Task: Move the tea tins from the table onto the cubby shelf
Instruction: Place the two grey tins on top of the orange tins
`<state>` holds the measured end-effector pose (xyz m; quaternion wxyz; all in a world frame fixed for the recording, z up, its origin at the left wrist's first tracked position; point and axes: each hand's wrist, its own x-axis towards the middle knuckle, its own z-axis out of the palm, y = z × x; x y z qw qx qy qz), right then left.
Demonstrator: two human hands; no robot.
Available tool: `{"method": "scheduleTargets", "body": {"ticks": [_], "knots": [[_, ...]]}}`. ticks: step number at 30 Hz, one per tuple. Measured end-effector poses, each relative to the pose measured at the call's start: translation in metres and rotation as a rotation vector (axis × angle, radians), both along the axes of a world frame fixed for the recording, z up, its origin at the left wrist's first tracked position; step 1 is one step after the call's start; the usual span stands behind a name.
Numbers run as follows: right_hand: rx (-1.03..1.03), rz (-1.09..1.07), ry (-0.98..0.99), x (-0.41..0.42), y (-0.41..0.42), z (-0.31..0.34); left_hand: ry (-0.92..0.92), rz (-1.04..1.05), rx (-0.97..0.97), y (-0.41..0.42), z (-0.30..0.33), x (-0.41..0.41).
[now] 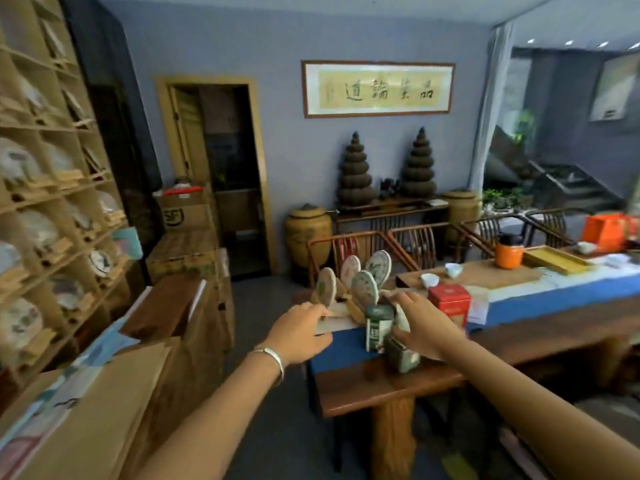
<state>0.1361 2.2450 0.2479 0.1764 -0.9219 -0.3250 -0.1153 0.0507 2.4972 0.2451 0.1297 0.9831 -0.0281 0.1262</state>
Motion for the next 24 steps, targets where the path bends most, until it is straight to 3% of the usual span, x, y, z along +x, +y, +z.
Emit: {"method": "scheduleTargets", "body": {"ticks": [11,24], "knots": [[-0.058,-0.081,0.144,0.139,-0.127,-0.059,0.193,-0.026,-0.162,-0.12,-0.071,0.137],[-0.189,-0.205,0.435,0.285,-0.164,-0.167,0.307,0.109,-0.322,-0.119,-0.197,0.282]]}}
